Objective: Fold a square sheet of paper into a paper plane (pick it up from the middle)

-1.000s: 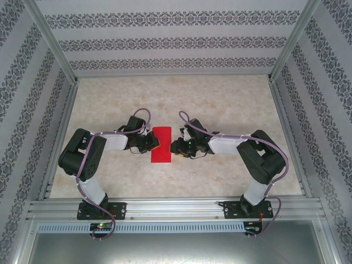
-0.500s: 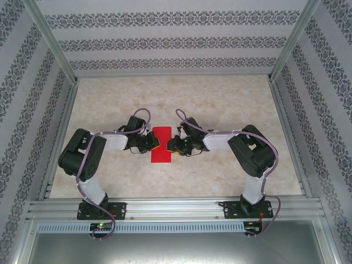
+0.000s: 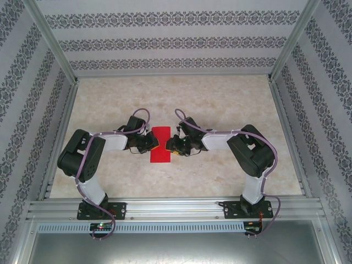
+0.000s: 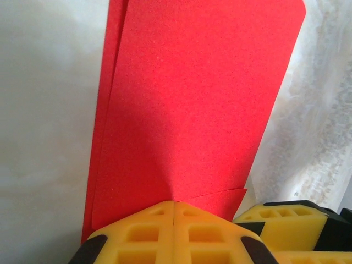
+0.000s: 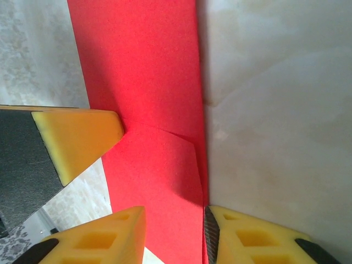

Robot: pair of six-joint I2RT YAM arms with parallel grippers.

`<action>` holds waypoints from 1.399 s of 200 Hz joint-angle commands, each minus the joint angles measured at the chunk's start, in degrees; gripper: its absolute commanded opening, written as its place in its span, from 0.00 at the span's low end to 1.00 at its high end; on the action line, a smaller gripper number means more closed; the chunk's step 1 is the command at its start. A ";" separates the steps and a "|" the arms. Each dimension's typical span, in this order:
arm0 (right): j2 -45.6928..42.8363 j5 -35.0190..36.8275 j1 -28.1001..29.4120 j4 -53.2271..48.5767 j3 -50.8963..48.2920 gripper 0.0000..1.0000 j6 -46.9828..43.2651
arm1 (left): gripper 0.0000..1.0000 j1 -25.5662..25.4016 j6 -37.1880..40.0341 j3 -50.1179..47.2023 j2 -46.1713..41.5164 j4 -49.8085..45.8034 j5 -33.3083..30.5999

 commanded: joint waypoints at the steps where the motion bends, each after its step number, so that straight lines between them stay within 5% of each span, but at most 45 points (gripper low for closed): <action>1: -2.07 4.16 -0.06 -4.79 1.87 0.36 -2.97 | 0.03 -1.00 1.27 -0.01 -3.13 -4.93 -1.60; 60: -0.46 3.47 -1.11 -6.38 5.40 0.38 -3.30 | 0.07 -0.92 3.69 2.43 -8.24 -10.62 -4.60; 163: 4.82 4.36 -0.18 -12.41 9.87 0.40 0.21 | 0.02 -0.82 4.21 4.25 -0.53 -13.12 -6.32; 280: 6.01 -1.28 0.12 -2.87 7.82 0.37 3.78 | 0.01 -0.83 4.17 4.09 0.43 -13.20 -5.94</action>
